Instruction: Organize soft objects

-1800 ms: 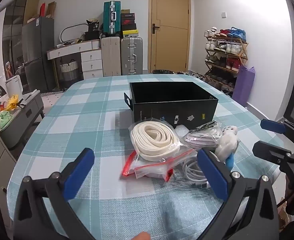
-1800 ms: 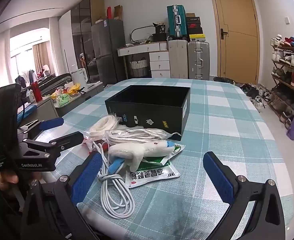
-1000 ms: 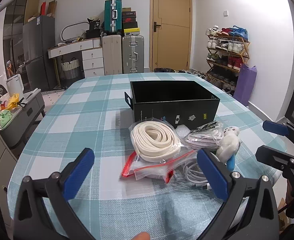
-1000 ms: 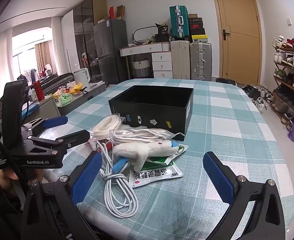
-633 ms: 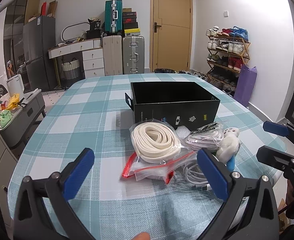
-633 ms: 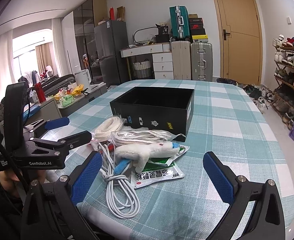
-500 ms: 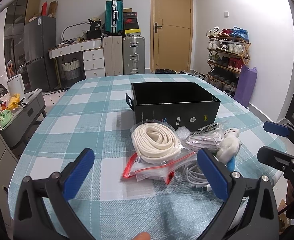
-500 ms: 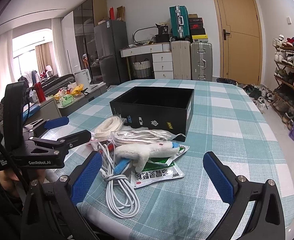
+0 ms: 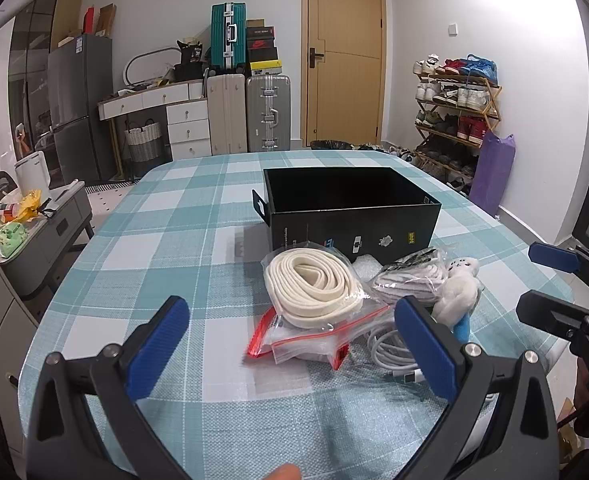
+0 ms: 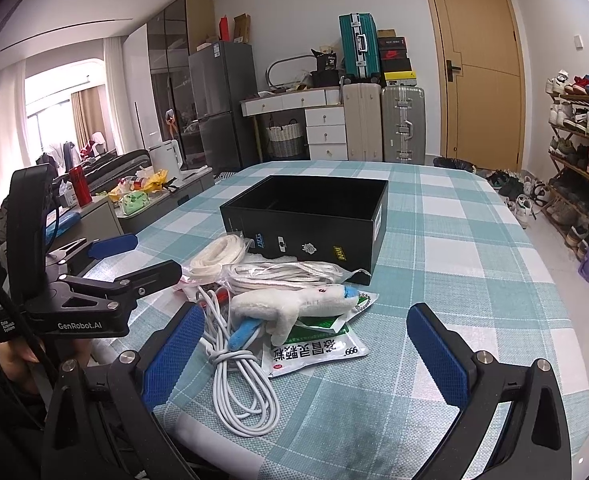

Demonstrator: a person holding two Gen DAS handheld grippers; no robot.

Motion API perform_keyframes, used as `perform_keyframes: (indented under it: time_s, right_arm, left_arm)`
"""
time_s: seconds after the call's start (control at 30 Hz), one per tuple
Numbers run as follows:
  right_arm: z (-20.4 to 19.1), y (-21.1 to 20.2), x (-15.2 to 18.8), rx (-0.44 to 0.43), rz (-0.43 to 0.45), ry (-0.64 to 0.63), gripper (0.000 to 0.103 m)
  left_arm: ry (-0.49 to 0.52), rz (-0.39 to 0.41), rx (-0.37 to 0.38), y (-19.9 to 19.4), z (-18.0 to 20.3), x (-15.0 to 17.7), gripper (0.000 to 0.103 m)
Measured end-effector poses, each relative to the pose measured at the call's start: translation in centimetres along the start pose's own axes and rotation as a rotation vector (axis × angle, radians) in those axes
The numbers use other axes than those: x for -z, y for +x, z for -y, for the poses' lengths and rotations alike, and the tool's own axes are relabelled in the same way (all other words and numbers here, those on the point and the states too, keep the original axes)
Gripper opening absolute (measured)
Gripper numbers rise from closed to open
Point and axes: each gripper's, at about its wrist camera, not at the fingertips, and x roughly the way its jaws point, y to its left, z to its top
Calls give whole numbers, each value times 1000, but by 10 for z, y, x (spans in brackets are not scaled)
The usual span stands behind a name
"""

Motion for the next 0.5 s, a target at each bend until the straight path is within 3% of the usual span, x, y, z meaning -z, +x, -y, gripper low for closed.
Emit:
perform_keyframes:
  time_s: [0.5]
  right_arm:
    - [1,5,1,-14,-9,2,103]
  left_arm:
    - [13,10,-4,-4,1,-3,103]
